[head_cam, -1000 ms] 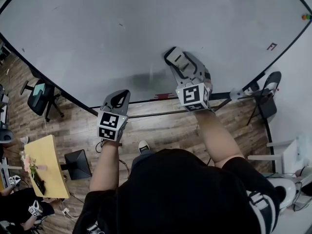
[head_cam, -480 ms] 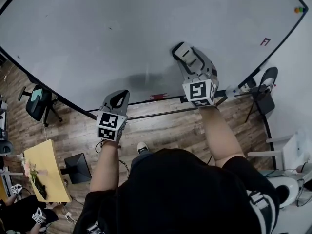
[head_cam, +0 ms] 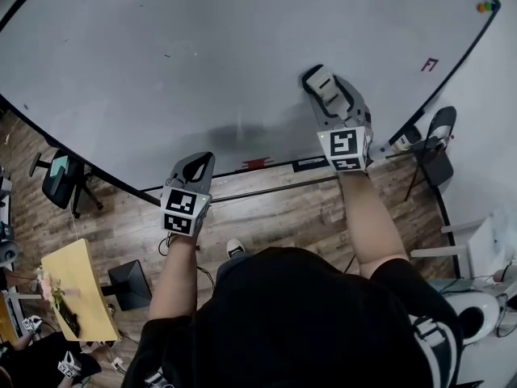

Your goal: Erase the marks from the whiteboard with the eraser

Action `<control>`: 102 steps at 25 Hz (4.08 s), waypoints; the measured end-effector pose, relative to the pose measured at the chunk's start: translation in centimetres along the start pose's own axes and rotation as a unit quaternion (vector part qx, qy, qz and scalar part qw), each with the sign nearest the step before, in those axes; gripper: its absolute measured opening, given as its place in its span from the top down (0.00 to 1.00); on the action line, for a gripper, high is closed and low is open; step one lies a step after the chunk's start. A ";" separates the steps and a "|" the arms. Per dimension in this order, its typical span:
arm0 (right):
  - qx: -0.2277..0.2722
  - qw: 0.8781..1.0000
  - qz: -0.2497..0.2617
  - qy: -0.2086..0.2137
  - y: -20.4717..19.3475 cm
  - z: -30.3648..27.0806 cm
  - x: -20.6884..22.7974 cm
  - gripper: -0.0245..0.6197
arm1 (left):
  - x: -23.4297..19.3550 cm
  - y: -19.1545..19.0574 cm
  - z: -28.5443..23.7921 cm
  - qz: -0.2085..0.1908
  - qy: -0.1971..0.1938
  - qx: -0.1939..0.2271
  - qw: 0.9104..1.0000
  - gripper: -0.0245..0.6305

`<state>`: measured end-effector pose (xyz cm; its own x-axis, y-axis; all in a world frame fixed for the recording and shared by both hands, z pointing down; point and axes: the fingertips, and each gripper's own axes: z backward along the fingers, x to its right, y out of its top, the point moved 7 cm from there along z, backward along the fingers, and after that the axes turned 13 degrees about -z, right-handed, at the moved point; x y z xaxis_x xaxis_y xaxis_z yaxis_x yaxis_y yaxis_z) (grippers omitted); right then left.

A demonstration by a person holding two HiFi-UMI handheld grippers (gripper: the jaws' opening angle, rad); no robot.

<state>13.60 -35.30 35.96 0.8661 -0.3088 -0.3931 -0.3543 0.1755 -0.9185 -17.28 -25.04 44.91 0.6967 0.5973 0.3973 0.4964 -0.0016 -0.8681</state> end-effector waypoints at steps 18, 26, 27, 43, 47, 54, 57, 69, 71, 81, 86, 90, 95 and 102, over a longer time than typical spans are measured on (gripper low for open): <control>-0.009 0.996 -0.080 -0.032 -2.0 1.2 4.6 0.58 | 0.9 1.0 -0.1 -0.012 -0.004 -0.002 1.000 0.94; 0.000 0.994 -0.104 -0.038 -1.9 1.1 4.4 0.58 | 0.9 0.6 -0.1 -0.009 -0.010 -0.001 1.000 0.95; 0.000 0.994 -0.104 -0.040 -1.9 1.1 4.4 0.58 | 0.9 0.6 -0.1 -0.010 -0.010 -0.003 1.000 0.95; 0.028 0.991 -0.119 -0.046 -0.9 0.7 3.2 0.58 | 0.7 -0.2 -0.1 -0.006 -0.011 -0.008 1.000 0.94; 0.039 0.992 -0.115 -0.040 -0.2 0.4 2.2 0.58 | 0.6 -0.4 0.0 -0.004 -0.010 -0.010 1.000 0.95; 0.062 0.992 -0.105 -0.011 1.7 -0.2 -0.4 0.58 | 0.6 -0.9 0.3 0.000 -0.007 -0.013 1.000 0.95; 0.072 0.994 -0.087 0.003 2.4 -0.6 -2.1 0.58 | 0.5 -1.1 0.5 0.002 -0.004 -0.014 1.000 0.95; 0.089 0.994 -0.005 0.061 3.8 -1.8 -9.2 0.58 | 0.0 -2.1 1.6 0.011 0.011 -0.022 1.000 0.95; 0.076 0.994 0.004 0.077 3.5 -1.9 -10.5 0.58 | -0.1 -2.3 1.7 0.011 0.013 -0.023 1.000 0.95; 0.044 0.994 0.026 0.099 2.9 -2.2 -13.1 0.58 | -0.4 -2.6 2.5 0.012 0.018 -0.024 0.999 0.95; 0.040 0.994 0.028 0.099 3.0 -2.1 -12.9 0.58 | -0.5 -2.2 2.7 0.009 0.017 -0.022 1.000 0.95; 0.036 0.995 0.026 0.092 2.8 -1.9 -12.2 0.58 | -0.4 -2.0 2.7 0.007 0.015 -0.020 1.000 0.95; 0.038 0.997 0.012 0.071 2.4 -1.7 -10.1 0.58 | -0.2 -1.7 2.5 0.004 0.014 -0.019 1.000 0.95; 0.046 0.998 -0.013 0.044 1.5 -1.2 -6.3 0.58 | 0.5 -1.1 2.1 0.002 0.005 -0.012 1.000 0.94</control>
<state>7.23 -34.24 37.03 0.8392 -0.3939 -0.3750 -0.2942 0.2511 -0.9222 -18.53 -23.04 45.41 0.7039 0.5892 0.3966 0.5060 -0.0242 -0.8622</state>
